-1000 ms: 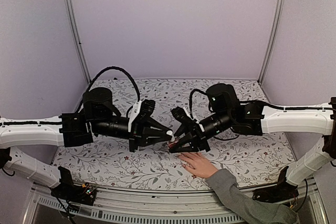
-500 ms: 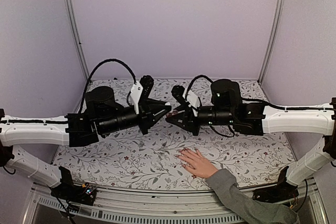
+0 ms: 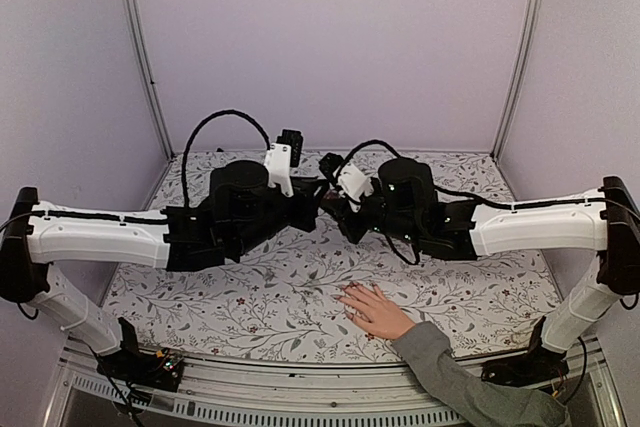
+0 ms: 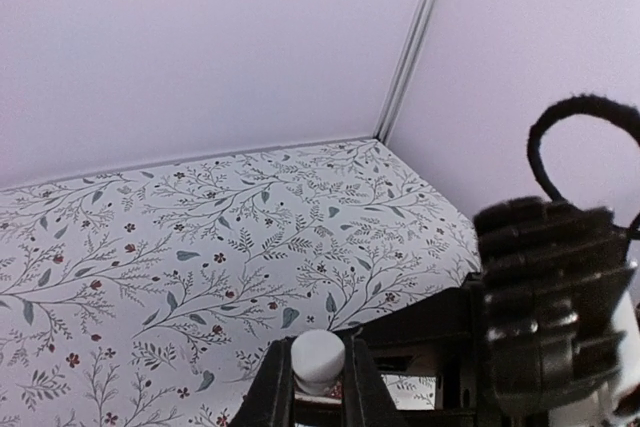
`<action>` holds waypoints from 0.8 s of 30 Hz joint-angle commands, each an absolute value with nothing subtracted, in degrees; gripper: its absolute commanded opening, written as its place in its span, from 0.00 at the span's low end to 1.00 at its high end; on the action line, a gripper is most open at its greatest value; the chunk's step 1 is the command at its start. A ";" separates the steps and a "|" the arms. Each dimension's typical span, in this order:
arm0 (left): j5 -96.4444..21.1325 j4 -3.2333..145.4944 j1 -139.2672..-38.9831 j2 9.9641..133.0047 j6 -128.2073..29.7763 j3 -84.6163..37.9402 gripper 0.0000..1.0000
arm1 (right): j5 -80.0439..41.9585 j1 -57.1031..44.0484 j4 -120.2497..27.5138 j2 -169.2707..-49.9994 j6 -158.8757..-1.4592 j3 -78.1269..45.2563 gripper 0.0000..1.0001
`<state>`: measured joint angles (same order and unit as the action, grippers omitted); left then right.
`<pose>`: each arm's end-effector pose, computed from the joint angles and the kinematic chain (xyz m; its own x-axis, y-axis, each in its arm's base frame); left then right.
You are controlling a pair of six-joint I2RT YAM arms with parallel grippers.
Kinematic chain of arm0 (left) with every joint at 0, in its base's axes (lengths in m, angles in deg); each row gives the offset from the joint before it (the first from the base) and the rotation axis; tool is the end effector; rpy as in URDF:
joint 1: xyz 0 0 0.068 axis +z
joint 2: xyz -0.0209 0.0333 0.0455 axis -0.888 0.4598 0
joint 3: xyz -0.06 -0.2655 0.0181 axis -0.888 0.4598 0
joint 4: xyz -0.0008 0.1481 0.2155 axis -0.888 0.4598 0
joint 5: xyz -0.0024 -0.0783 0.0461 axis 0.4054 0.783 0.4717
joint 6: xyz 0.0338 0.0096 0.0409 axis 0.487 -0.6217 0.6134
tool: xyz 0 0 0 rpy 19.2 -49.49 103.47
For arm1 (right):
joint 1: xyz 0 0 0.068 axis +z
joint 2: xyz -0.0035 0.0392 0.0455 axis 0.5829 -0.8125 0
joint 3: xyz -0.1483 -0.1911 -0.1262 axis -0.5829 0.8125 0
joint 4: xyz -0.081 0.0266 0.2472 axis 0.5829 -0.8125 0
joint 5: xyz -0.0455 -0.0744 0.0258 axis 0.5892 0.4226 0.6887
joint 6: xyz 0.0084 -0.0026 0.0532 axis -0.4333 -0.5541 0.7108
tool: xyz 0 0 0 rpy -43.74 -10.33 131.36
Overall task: Paint the nails
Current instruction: Unscrew the nail polish bottle.
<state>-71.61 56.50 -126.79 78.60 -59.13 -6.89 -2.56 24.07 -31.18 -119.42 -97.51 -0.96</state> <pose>0.1602 -0.2956 0.2998 -0.2999 -0.1383 -0.9439 0.5537 0.7804 -0.2903 0.1914 0.3170 0.2736 0.0047 -0.3500 -0.9367 -0.7914 0.5713 -0.2174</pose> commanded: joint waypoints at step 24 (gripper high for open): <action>-81.60 63.61 -128.68 73.70 -64.23 -5.14 0.53 | 0.18 23.55 -22.28 -118.64 -96.18 0.31 0.00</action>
<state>-81.84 63.45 -128.62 77.11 -66.45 -7.31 3.36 24.66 -25.26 -121.61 -98.97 -1.27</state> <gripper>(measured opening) 0.494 0.209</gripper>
